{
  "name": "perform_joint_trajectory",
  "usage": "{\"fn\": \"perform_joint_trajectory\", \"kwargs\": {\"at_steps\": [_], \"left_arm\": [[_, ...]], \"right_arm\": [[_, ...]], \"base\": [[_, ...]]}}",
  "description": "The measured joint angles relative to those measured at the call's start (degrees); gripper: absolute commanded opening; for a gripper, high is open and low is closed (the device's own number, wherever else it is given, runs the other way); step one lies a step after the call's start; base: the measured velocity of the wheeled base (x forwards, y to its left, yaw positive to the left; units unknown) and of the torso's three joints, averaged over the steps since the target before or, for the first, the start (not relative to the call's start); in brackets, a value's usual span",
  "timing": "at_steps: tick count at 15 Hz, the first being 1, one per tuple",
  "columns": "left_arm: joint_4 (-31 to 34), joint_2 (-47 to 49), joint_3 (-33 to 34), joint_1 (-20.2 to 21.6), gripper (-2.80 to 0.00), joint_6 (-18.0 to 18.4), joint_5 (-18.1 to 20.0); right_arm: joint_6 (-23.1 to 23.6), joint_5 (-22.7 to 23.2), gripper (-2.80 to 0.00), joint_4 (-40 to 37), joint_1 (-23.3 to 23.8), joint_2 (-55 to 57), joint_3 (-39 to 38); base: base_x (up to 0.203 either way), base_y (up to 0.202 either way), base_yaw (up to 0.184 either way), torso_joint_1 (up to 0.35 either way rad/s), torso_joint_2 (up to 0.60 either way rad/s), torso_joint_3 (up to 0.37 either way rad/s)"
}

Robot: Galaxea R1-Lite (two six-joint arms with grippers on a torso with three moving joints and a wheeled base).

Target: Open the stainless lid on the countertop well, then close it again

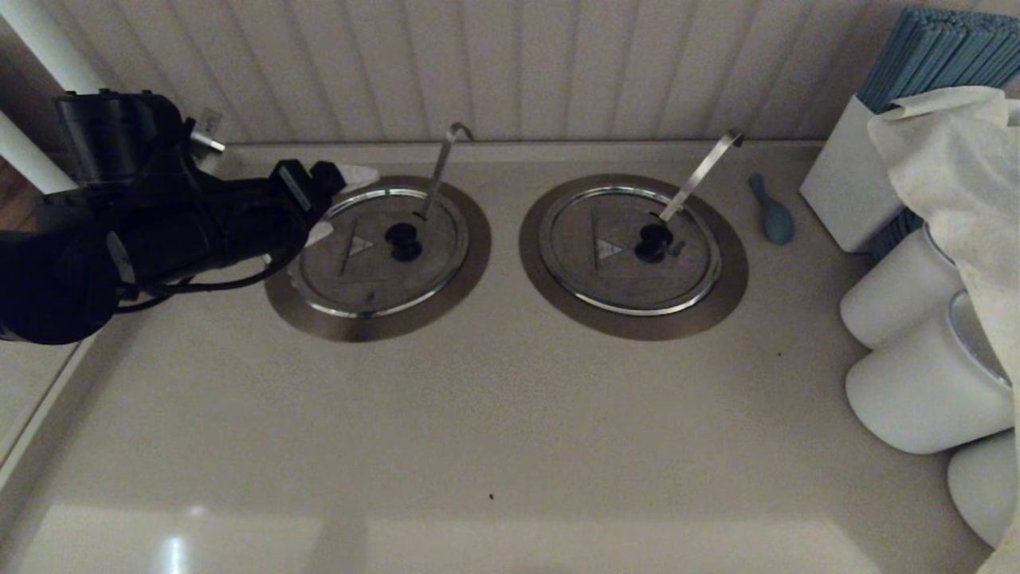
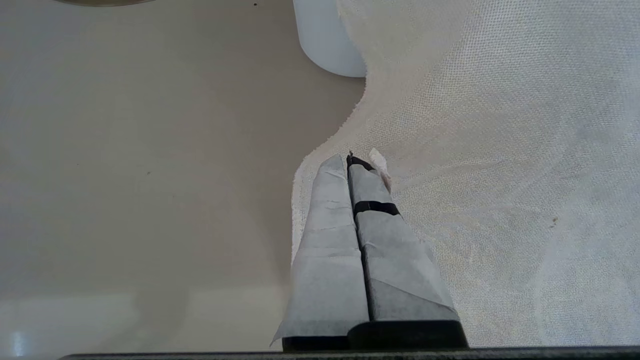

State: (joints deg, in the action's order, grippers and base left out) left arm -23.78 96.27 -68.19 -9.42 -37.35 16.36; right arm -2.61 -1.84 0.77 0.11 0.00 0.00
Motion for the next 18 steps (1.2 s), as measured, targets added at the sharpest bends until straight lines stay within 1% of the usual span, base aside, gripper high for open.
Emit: {"fn": "perform_joint_trajectory", "kwargs": {"at_steps": [1,2,3,7,9,11,13,16,17,18], "left_arm": [[1.0,-0.7,0.0,0.0,0.0,1.3,-0.4],[3.1,-2.0,0.0,0.0,0.0,3.4,-0.7],[5.9,-4.0,0.0,0.0,-2.8,6.2,-1.0],[17.0,-14.1,0.4,0.7,-2.8,17.8,-1.5],[24.2,-20.7,0.3,1.4,-2.8,24.4,-3.7],[32.8,-28.0,0.0,1.7,-2.8,29.3,-7.1],[39.9,-36.5,1.9,1.9,-2.8,31.4,-10.5],[47.7,-51.9,7.5,2.3,-2.8,33.0,-17.3],[50.1,-57.1,9.7,3.5,-2.8,33.4,-20.2],[51.9,-61.6,11.8,6.0,-2.8,33.9,-22.6]], "right_arm": [[0.0,0.0,-2.8,0.0,0.0,0.0,0.0],[0.0,0.0,-2.8,0.0,0.0,0.0,0.0],[0.0,0.0,-2.8,0.0,0.0,0.0,0.0],[0.0,0.0,-2.8,0.0,0.0,0.0,0.0],[0.1,0.0,-2.8,0.0,0.0,0.0,0.0],[0.0,0.0,-2.8,0.0,0.0,0.0,0.0],[0.0,0.0,-2.8,0.0,0.0,0.0,0.0],[0.0,0.0,-2.8,0.0,0.0,0.0,0.0],[0.0,0.0,-2.8,0.0,0.0,0.0,0.0],[0.1,0.0,-2.8,0.0,0.0,0.0,0.0]], "base": [[0.0,0.0,0.0,0.0,0.0,0.0],[0.0,0.0,0.0,0.0,0.0,0.0],[0.0,0.0,0.0,0.0,0.0,0.0],[0.0,0.0,0.0,0.0,0.0,0.0],[0.0,0.0,0.0,0.0,0.0,0.0],[0.0,0.0,0.0,0.0,0.0,0.0],[0.0,0.0,0.0,0.0,0.0,0.0],[0.0,0.0,0.0,0.0,0.0,0.0],[0.0,0.0,0.0,0.0,0.0,0.0],[0.0,0.0,0.0,0.0,0.0,0.0]]}}
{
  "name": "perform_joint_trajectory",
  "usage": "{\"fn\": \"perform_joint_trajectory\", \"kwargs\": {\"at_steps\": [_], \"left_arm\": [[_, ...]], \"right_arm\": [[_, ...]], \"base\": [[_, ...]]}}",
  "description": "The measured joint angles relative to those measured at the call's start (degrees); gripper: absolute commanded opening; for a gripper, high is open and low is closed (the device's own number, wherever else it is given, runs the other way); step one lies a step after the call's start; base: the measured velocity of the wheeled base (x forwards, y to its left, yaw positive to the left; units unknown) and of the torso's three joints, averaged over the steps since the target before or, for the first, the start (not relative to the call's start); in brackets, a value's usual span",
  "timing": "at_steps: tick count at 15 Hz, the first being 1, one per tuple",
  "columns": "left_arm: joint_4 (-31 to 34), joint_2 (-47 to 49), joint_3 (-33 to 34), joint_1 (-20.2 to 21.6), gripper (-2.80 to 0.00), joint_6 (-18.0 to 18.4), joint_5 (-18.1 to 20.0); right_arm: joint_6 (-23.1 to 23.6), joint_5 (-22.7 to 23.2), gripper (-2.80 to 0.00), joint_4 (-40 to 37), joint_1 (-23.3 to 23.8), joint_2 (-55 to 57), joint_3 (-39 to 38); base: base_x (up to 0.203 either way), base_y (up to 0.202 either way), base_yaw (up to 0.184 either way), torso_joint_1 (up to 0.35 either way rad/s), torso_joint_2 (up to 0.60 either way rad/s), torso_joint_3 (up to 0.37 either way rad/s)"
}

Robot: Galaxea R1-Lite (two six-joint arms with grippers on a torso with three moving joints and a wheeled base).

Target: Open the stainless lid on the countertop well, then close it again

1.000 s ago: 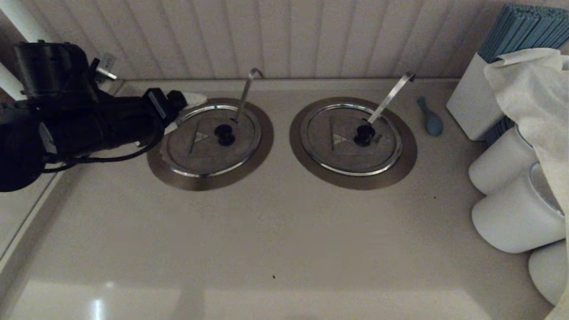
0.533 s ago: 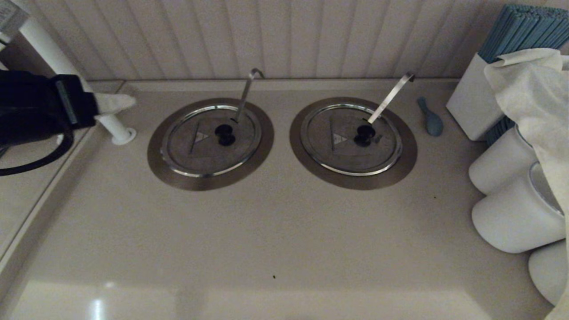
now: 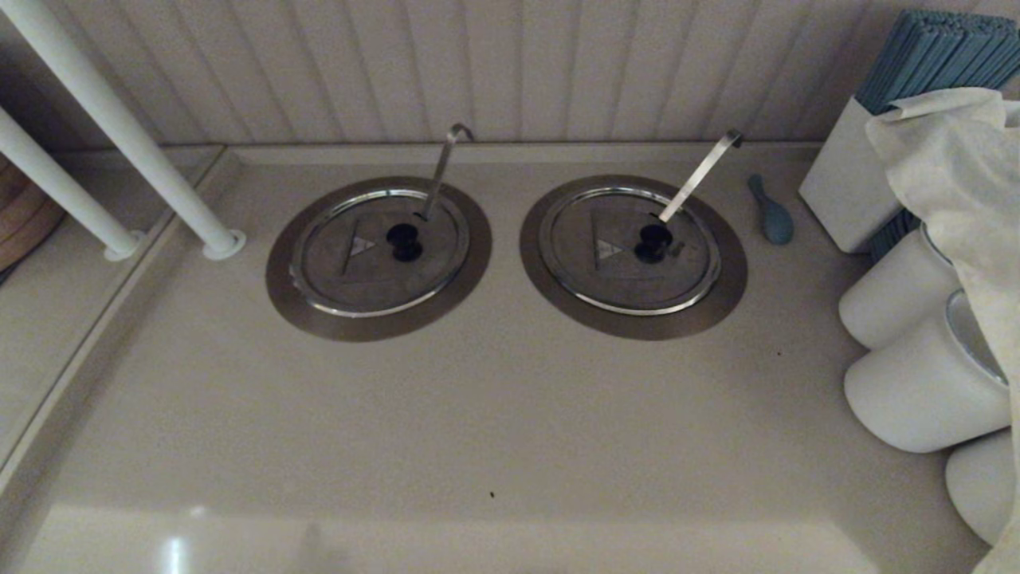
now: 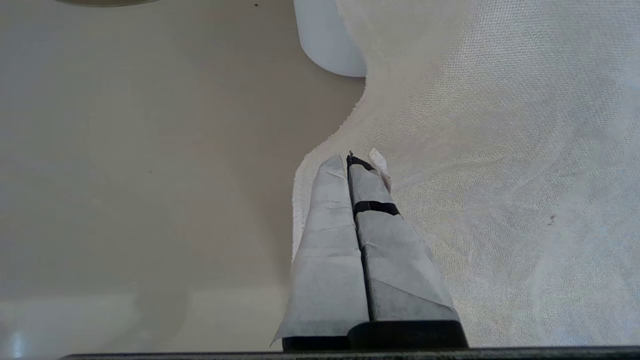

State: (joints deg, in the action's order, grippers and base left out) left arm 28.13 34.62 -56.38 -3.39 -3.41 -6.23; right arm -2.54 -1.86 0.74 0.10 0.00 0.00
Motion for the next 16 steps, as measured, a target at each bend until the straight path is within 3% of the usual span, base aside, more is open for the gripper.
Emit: {"fn": "perform_joint_trajectory", "kwargs": {"at_steps": [2,4,6,9,12,14,16], "left_arm": [[1.6,-7.7,4.4,4.1,-2.8,3.5,0.2],[2.1,-14.6,10.2,5.3,-2.8,7.8,7.8],[2.2,-20.0,15.7,5.3,-2.8,9.5,14.9],[2.1,-28.9,25.9,4.2,-2.8,12.0,19.1],[-3.3,-33.1,38.8,3.8,-2.8,13.4,14.7],[-14.4,-34.1,49.2,3.7,-2.8,13.4,12.0],[-25.3,-34.6,54.6,3.7,-2.8,10.2,9.2]], "right_arm": [[0.0,0.0,-2.8,0.0,0.0,0.0,0.0],[0.0,0.0,-2.8,0.0,0.0,0.0,0.0],[0.0,0.0,-2.8,0.0,0.0,0.0,0.0],[0.0,0.0,-2.8,0.0,0.0,0.0,0.0],[0.0,0.0,-2.8,0.0,0.0,0.0,0.0],[0.0,0.0,-2.8,0.0,0.0,0.0,0.0],[0.0,0.0,-2.8,0.0,0.0,0.0,0.0]], "base": [[0.0,0.0,0.0,0.0,0.0,0.0],[0.0,0.0,0.0,0.0,0.0,0.0],[0.0,0.0,0.0,0.0,0.0,0.0],[0.0,0.0,0.0,0.0,0.0,0.0],[0.0,0.0,0.0,0.0,0.0,0.0],[0.0,0.0,0.0,0.0,0.0,0.0],[0.0,0.0,0.0,0.0,0.0,0.0]]}}
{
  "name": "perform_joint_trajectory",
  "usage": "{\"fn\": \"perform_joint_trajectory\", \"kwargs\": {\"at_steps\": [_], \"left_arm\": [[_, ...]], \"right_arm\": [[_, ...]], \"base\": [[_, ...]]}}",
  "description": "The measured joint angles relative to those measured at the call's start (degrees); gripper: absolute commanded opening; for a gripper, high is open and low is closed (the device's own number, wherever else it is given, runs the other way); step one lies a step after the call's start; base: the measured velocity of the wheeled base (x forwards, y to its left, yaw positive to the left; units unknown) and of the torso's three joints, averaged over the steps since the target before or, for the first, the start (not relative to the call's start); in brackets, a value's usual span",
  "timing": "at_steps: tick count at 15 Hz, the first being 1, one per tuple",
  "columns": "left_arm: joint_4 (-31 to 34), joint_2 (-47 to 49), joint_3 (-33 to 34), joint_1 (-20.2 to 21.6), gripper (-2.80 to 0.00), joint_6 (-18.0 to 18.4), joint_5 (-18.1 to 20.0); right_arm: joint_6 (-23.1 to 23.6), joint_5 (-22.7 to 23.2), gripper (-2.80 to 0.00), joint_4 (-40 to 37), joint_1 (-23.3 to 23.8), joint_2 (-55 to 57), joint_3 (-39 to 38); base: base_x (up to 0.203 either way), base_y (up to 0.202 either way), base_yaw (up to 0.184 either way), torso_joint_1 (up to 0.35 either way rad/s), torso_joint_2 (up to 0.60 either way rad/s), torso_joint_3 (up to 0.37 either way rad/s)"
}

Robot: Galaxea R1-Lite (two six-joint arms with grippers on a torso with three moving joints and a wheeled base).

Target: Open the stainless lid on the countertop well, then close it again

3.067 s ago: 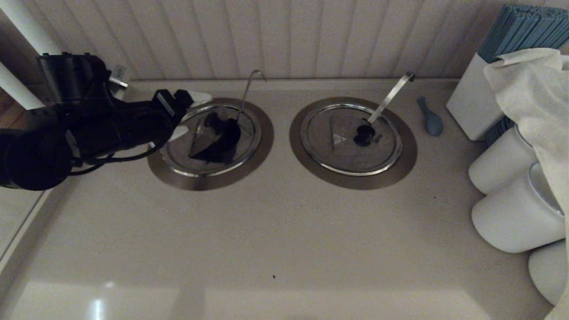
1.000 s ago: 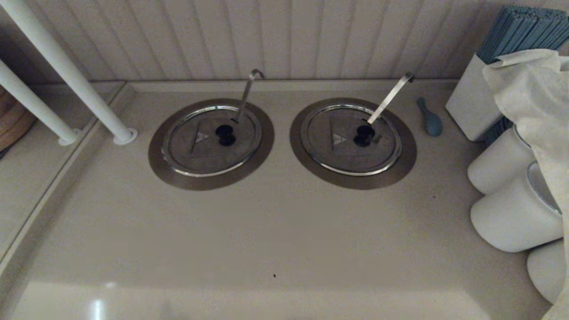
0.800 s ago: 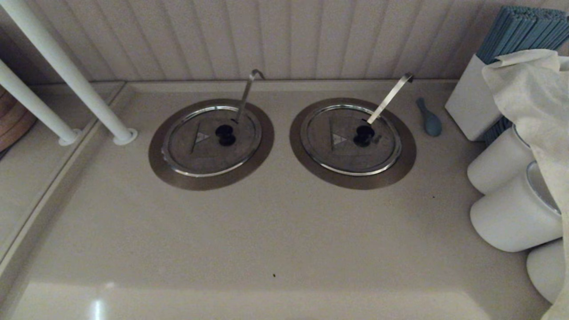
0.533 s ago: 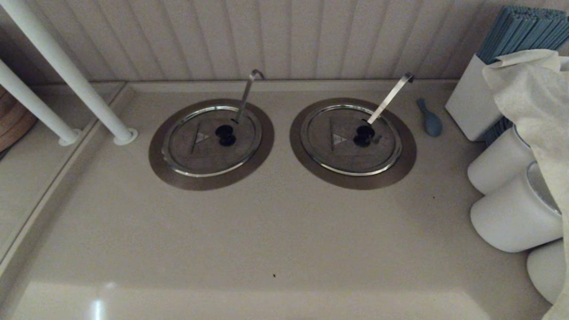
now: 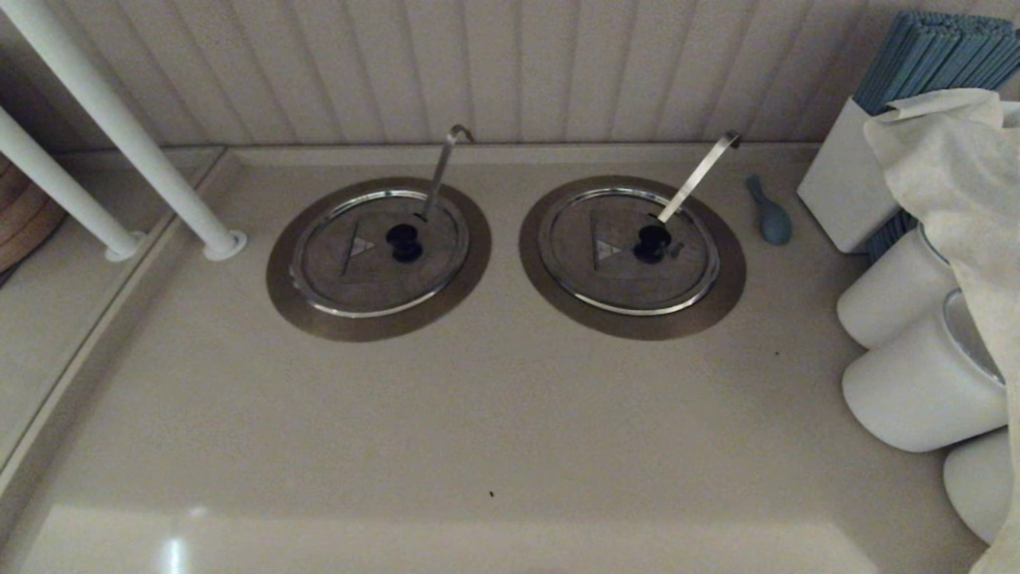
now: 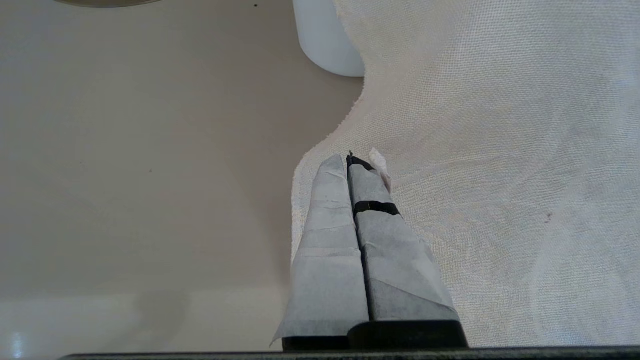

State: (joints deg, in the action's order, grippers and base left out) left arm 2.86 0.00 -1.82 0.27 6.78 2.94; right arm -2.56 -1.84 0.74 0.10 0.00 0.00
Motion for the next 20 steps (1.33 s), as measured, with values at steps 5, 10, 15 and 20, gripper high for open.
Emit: {"fn": "perform_joint_trajectory", "kwargs": {"at_steps": [5,10,15,20], "left_arm": [[-2.5,-0.2,1.7,0.0,-2.8,-3.0,-1.0],[-2.4,-0.2,1.8,0.0,-2.8,-3.3,-1.1],[-2.4,-0.2,1.8,0.0,-2.8,-3.3,-1.1],[-2.6,-0.2,1.8,0.0,-2.8,-3.9,-1.1]], "right_arm": [[0.0,0.0,-2.8,0.0,0.0,0.0,0.0],[0.0,0.0,-2.8,0.0,0.0,0.0,0.0],[0.0,0.0,-2.8,0.0,0.0,0.0,0.0],[0.0,0.0,-2.8,0.0,0.0,0.0,0.0]], "base": [[0.0,0.0,0.0,0.0,0.0,0.0],[0.0,0.0,0.0,0.0,0.0,0.0],[0.0,0.0,0.0,0.0,0.0,0.0],[0.0,0.0,0.0,0.0,0.0,0.0]]}}
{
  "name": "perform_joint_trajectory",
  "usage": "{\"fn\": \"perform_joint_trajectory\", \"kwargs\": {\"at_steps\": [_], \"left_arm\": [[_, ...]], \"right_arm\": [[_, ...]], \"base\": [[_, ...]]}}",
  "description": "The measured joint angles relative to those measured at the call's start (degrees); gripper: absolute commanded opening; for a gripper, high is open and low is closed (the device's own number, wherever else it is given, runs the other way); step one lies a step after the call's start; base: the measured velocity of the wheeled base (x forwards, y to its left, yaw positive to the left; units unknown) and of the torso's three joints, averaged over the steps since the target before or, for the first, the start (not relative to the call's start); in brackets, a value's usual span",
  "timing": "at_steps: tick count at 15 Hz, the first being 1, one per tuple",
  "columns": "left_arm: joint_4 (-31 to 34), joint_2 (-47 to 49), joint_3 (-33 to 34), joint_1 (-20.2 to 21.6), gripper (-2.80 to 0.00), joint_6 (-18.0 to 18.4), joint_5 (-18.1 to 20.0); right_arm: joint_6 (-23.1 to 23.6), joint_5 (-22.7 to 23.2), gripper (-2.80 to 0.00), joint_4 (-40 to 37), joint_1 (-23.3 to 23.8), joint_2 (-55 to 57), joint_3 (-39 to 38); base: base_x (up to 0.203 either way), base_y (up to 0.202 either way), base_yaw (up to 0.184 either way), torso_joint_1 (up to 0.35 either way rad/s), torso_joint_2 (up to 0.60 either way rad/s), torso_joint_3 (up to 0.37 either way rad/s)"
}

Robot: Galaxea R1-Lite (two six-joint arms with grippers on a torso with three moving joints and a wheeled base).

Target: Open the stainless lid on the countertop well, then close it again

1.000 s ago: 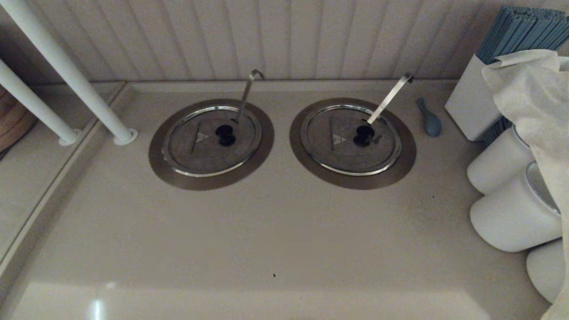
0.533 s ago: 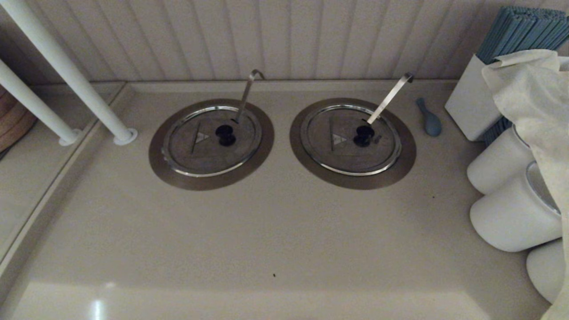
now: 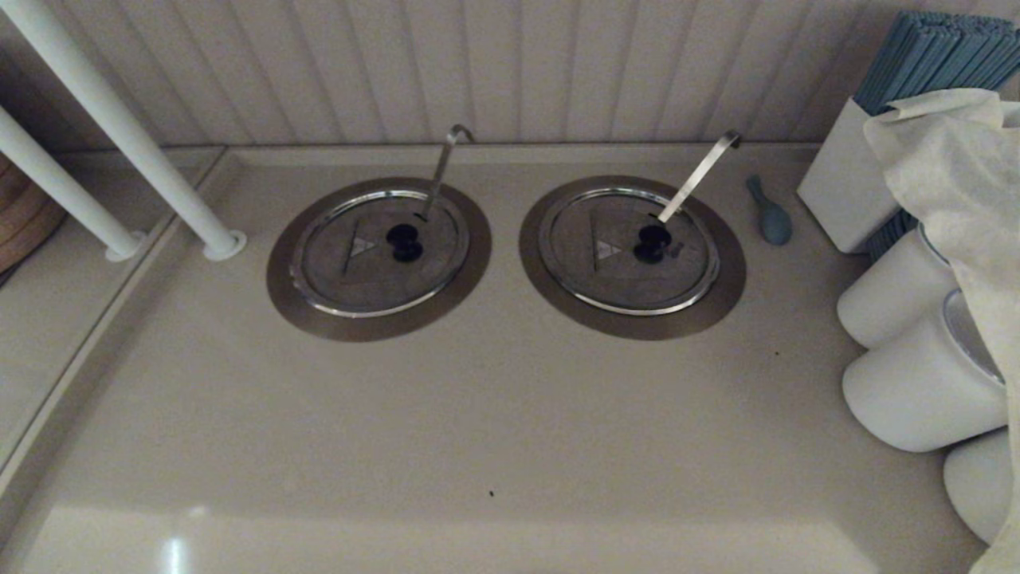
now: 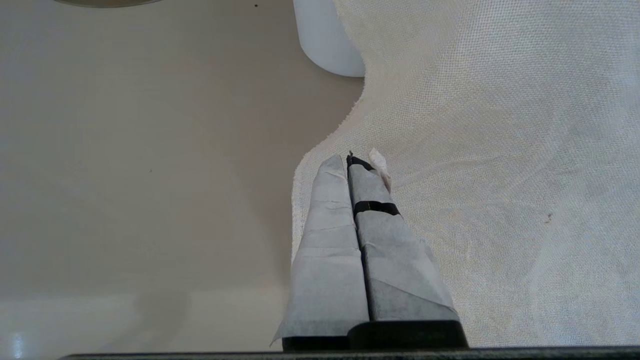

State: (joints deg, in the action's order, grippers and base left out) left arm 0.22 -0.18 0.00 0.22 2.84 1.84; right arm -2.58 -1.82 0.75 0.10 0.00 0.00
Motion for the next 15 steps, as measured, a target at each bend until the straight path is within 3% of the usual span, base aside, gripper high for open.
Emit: {"fn": "perform_joint_trajectory", "kwargs": {"at_steps": [5,15], "left_arm": [[-0.1,0.0,0.0,0.0,-2.8,-3.6,-1.8],[-0.1,0.0,0.0,-0.1,-2.8,-3.7,-1.9]], "right_arm": [[0.0,0.0,-2.8,0.0,0.0,0.0,0.0],[0.0,0.0,-2.8,0.0,0.0,0.0,0.0]], "base": [[0.0,0.0,0.0,0.0,0.0,0.0],[0.0,0.0,0.0,0.0,0.0,0.0]]}}
